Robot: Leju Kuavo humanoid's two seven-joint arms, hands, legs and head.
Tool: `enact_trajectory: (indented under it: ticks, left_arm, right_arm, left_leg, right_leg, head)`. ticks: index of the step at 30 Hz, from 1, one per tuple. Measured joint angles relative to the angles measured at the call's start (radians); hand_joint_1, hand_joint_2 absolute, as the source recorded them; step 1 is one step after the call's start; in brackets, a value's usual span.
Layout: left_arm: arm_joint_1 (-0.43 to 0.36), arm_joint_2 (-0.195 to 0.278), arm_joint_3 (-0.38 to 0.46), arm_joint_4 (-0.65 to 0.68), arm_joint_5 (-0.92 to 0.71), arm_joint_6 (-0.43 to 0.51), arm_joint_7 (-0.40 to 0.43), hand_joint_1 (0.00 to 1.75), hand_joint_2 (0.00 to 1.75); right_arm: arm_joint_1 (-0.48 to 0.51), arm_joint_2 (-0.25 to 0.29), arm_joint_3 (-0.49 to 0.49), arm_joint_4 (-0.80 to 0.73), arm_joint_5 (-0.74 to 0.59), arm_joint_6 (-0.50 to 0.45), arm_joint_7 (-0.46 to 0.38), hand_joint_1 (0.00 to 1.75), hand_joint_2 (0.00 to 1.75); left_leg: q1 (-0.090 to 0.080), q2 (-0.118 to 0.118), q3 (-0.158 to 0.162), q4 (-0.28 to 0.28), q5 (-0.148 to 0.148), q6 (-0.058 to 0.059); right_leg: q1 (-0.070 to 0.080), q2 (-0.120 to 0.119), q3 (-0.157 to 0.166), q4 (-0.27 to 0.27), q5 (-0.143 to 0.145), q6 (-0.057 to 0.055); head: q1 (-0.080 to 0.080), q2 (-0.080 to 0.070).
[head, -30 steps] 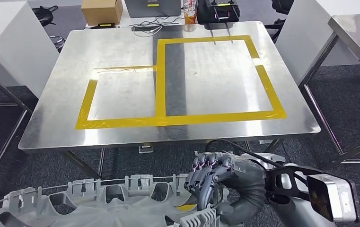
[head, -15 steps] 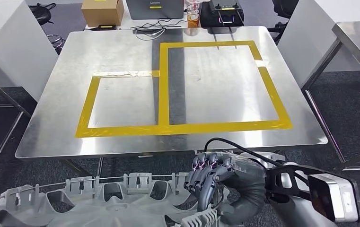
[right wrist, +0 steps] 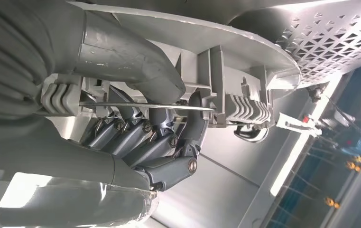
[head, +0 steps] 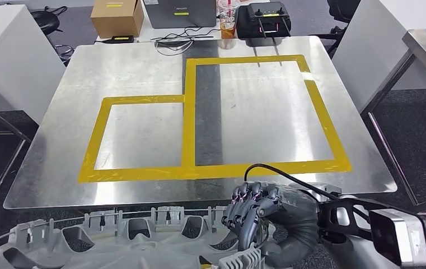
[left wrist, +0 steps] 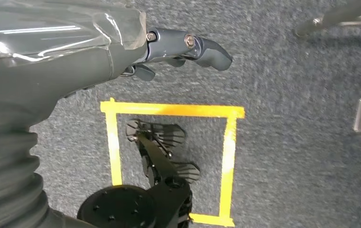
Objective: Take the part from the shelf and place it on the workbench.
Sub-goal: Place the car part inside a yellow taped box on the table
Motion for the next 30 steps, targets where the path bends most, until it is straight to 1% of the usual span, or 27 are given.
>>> enact_trajectory:
  ticks: [1, 2, 3, 4, 5, 6, 7, 8, 9, 10, 11, 12, 13, 15, 16, 17, 19, 20, 21, 22, 23, 24, 25, 26, 28, 30]
  left_arm:
    - [-0.001, 0.0, 0.0, 0.0, 0.0, 0.003, 0.0, 0.0, 1.75]
    - [-0.001, -0.001, 0.0, 0.0, 0.0, 0.007, 0.0, 0.0, 1.75]
    - [-0.001, -0.001, 0.0, 0.0, 0.0, 0.01, 0.0, 0.0, 1.75]
    - [-0.001, 0.0, 0.0, 0.0, 0.0, 0.013, 0.0, 0.0, 1.75]
    - [-0.001, -0.001, 0.0, 0.0, 0.0, 0.015, 0.0, 0.0, 1.75]
    - [-0.001, -0.001, 0.0, 0.0, 0.0, 0.017, 0.0, 0.0, 1.75]
    - [-0.001, -0.001, 0.0, 0.0, 0.0, 0.02, 0.0, 0.0, 1.75]
    - [-0.001, 0.0, 0.0, 0.0, 0.0, 0.022, 0.0, 0.0, 1.75]
    - [-0.001, 0.001, 0.0, -0.001, 0.0, 0.024, 0.0, 0.0, 1.75]
    - [-0.001, 0.002, 0.0, -0.001, 0.0, 0.025, 0.0, 0.0, 1.75]
    - [-0.001, 0.003, 0.001, -0.002, 0.001, 0.025, 0.0, 0.0, 1.75]
    - [-0.001, 0.004, 0.001, -0.002, 0.001, 0.026, -0.001, 0.0, 1.75]
    - [0.0, 0.004, 0.001, -0.002, 0.002, 0.026, -0.001, 0.0, 1.75]
    - [0.001, 0.004, 0.0, -0.003, 0.012, 0.029, 0.001, 0.0, 1.75]
    - [0.0, 0.004, 0.0, -0.003, 0.02, 0.03, 0.003, 0.0, 1.75]
    - [-0.001, 0.003, 0.0, -0.002, 0.029, 0.031, 0.004, 0.0, 1.75]
    - [-0.001, 0.001, 0.0, -0.002, 0.04, 0.029, 0.006, 0.0, 1.75]
    - [-0.001, 0.0, 0.0, -0.002, 0.042, 0.027, 0.006, 0.0, 1.75]
    - [0.0, 0.0, 0.0, -0.001, 0.042, 0.026, 0.006, 0.0, 1.75]
    - [0.0, -0.001, 0.0, 0.0, 0.042, 0.026, 0.006, 0.0, 1.75]
    - [0.001, -0.001, 0.0, 0.001, 0.045, 0.026, 0.005, 0.0, 1.75]
    - [0.002, -0.002, 0.0, 0.002, 0.049, 0.028, 0.006, 0.0, 1.75]
    - [0.003, -0.002, 0.0, 0.002, 0.056, 0.03, 0.007, 0.0, 1.75]
    - [0.004, -0.002, 0.0, 0.003, 0.065, 0.033, 0.009, 0.0, 1.75]
    - [0.007, -0.002, 0.001, 0.004, 0.078, 0.036, 0.014, 0.0, 1.75]
    - [0.011, -0.002, 0.001, 0.005, 0.081, 0.035, 0.014, 0.0, 1.75]
  right_arm:
    - [0.0, 0.0, 0.0, 0.0, 0.0, 0.001, 0.0, 1.69, 1.75]
    - [-0.001, 0.001, 0.0, 0.0, 0.001, 0.003, 0.0, 1.69, 1.75]
    - [-0.001, 0.001, 0.0, 0.0, 0.001, 0.003, 0.0, 1.69, 1.75]
    - [-0.001, 0.001, 0.0, 0.0, 0.003, 0.003, 0.0, 1.69, 1.75]
    - [0.0, 0.001, 0.0, 0.0, 0.006, 0.002, 0.001, 1.69, 1.75]
    - [0.0, 0.001, 0.0, 0.0, 0.01, 0.0, 0.003, 1.69, 1.75]
    - [0.0, 0.001, 0.001, 0.0, 0.015, -0.003, 0.005, 1.69, 1.75]
    - [0.0, 0.001, 0.001, 0.0, 0.019, -0.005, 0.007, 1.69, 1.75]
    - [0.0, 0.002, 0.001, 0.0, 0.022, -0.007, 0.009, 1.69, 1.75]
    - [-0.001, 0.002, 0.001, 0.0, 0.024, -0.008, 0.01, 1.69, 1.75]
    - [0.0, 0.002, 0.001, 0.0, 0.026, -0.01, 0.011, 1.69, 1.75]
    - [0.0, 0.002, 0.002, 0.0, 0.031, -0.012, 0.013, 1.69, 1.75]
    - [-0.001, 0.002, 0.002, 0.0, 0.044, -0.018, 0.014, 1.69, 1.75]
    - [-0.005, 0.002, 0.002, -0.004, 0.109, -0.044, 0.016, 1.69, 1.75]
    - [-0.009, 0.002, 0.002, -0.007, 0.16, -0.066, 0.017, 1.69, 1.75]
    - [-0.014, 0.0, 0.003, -0.011, 0.22, -0.093, 0.018, 1.69, 1.75]
    - [-0.02, -0.008, 0.004, -0.013, 0.349, -0.156, 0.02, 1.69, 1.75]
    - [-0.021, -0.015, 0.003, -0.01, 0.41, -0.188, 0.017, 1.69, 1.75]
    - [-0.022, -0.023, 0.001, -0.002, 0.464, -0.216, 0.008, 1.69, 1.75]
    - [-0.023, -0.033, -0.005, 0.011, 0.51, -0.24, -0.008, 1.69, 1.75]
    - [-0.026, -0.042, -0.013, 0.028, 0.549, -0.259, -0.026, 1.69, 1.75]
    - [-0.029, -0.05, -0.025, 0.044, 0.583, -0.274, -0.04, 1.69, 1.75]
    - [-0.034, -0.055, -0.037, 0.058, 0.617, -0.288, -0.042, 1.69, 1.75]
    - [-0.041, -0.057, -0.05, 0.068, 0.651, -0.3, -0.031, 1.69, 1.75]
    - [-0.059, -0.062, -0.073, 0.08, 0.725, -0.324, 0.021, 1.69, 1.75]
    - [-0.073, -0.073, -0.097, 0.086, 0.804, -0.347, 0.065, 1.69, 1.75]
  left_leg:
    - [0.002, 0.001, -0.032, 0.051, -0.002, -0.005]
    - [0.005, 0.003, -0.075, 0.115, -0.015, -0.011]
    - [0.007, 0.004, -0.124, 0.179, -0.039, -0.016]
    - [0.009, 0.005, -0.167, 0.224, -0.064, -0.02]
    - [0.009, 0.006, -0.198, 0.246, -0.079, -0.022]
    - [0.009, 0.007, -0.212, 0.234, -0.069, -0.021]
    - [0.009, 0.007, -0.208, 0.189, -0.03, -0.017]
    - [0.006, 0.007, -0.191, 0.122, 0.026, -0.01]
    - [0.002, 0.007, -0.171, 0.054, 0.079, 0.001]
    - [-0.003, 0.008, -0.155, 0.001, 0.109, 0.011]
    - [-0.008, 0.008, -0.145, -0.028, 0.124, 0.02]
    - [-0.012, 0.009, -0.141, -0.038, 0.125, 0.027]
    - [-0.013, 0.009, -0.139, -0.041, 0.124, 0.03]
    - [-0.007, 0.009, -0.123, -0.058, 0.138, 0.035]
    - [-0.003, 0.01, -0.115, -0.067, 0.141, 0.037]
    - [0.0, 0.01, -0.108, -0.075, 0.143, 0.038]
    - [-0.001, 0.009, -0.107, -0.077, 0.141, 0.042]
    - [-0.001, 0.008, -0.107, -0.076, 0.139, 0.043]
    - [-0.001, 0.005, -0.107, -0.075, 0.138, 0.042]
    - [-0.001, 0.002, -0.107, -0.073, 0.136, 0.041]
    - [0.0, -0.001, -0.107, -0.07, 0.134, 0.038]
    - [0.0, -0.003, -0.108, -0.064, 0.131, 0.034]
    - [-0.002, -0.004, -0.11, -0.057, 0.127, 0.029]
    - [-0.004, -0.005, -0.112, -0.052, 0.123, 0.024]
    - [-0.008, -0.005, -0.115, -0.046, 0.12, 0.016]
    - [-0.004, -0.004, -0.121, -0.037, 0.113, 0.008]
  right_leg:
    - [-0.002, 0.0, 0.008, -0.001, -0.004, -0.006]
    - [-0.002, 0.0, 0.015, -0.001, -0.01, -0.01]
    - [-0.002, 0.001, 0.02, -0.001, -0.017, -0.014]
    - [-0.002, 0.003, 0.026, -0.001, -0.023, -0.016]
    - [-0.001, 0.004, 0.033, -0.001, -0.03, -0.015]
    - [0.0, 0.006, 0.042, -0.001, -0.037, -0.015]
    - [0.002, 0.007, 0.053, -0.002, -0.044, -0.015]
    - [0.004, 0.008, 0.064, -0.003, -0.051, -0.014]
    - [0.006, 0.009, 0.073, -0.003, -0.057, -0.013]
    - [0.007, 0.01, 0.077, -0.004, -0.062, -0.011]
    - [0.008, 0.011, 0.079, -0.005, -0.066, -0.008]
    - [0.008, 0.011, 0.078, -0.006, -0.069, -0.004]
    - [0.009, 0.011, 0.079, -0.008, -0.072, 0.001]
    - [0.011, 0.01, 0.079, 0.0, -0.082, 0.008]
    - [0.012, 0.009, 0.068, 0.024, -0.096, 0.009]
    - [0.011, 0.008, 0.045, 0.068, -0.116, 0.007]
    - [0.008, 0.008, -0.028, 0.198, -0.161, 0.006]
    - [0.006, 0.008, -0.06, 0.248, -0.172, 0.011]
    - [0.004, 0.008, -0.077, 0.265, -0.168, 0.019]
    - [0.001, 0.007, -0.072, 0.239, -0.147, 0.03]
    - [-0.002, 0.006, -0.048, 0.176, -0.115, 0.041]
    - [-0.004, 0.004, -0.018, 0.104, -0.084, 0.046]
    - [-0.004, 0.002, 0.009, 0.044, -0.058, 0.045]
    - [-0.004, 0.002, 0.025, 0.01, -0.044, 0.039]
    - [0.0, 0.003, 0.031, 0.0, -0.037, 0.023]
    - [-0.004, 0.003, 0.032, -0.001, -0.034, 0.012]
  head:
    - [-0.001, 0.0]
    - [-0.002, 0.0]
    - [-0.003, 0.0]
    - [-0.003, 0.0]
    - [-0.003, 0.0]
    - [-0.003, 0.0]
    - [-0.003, 0.0]
    - [-0.003, 0.0]
    - [-0.002, 0.0]
    - [-0.001, 0.0]
    - [-0.001, 0.0]
    - [0.0, 0.0]
    - [0.0, 0.0]
    - [0.0, 0.0]
    - [0.002, 0.0]
    - [0.003, 0.0]
    - [0.004, 0.0]
    - [0.004, 0.0]
    - [0.004, 0.0]
    - [0.004, 0.0]
    - [0.005, 0.0]
    - [0.005, 0.0]
    - [0.005, 0.0]
    - [0.005, 0.0]
    - [0.003, 0.0]
    - [0.003, 0.0]
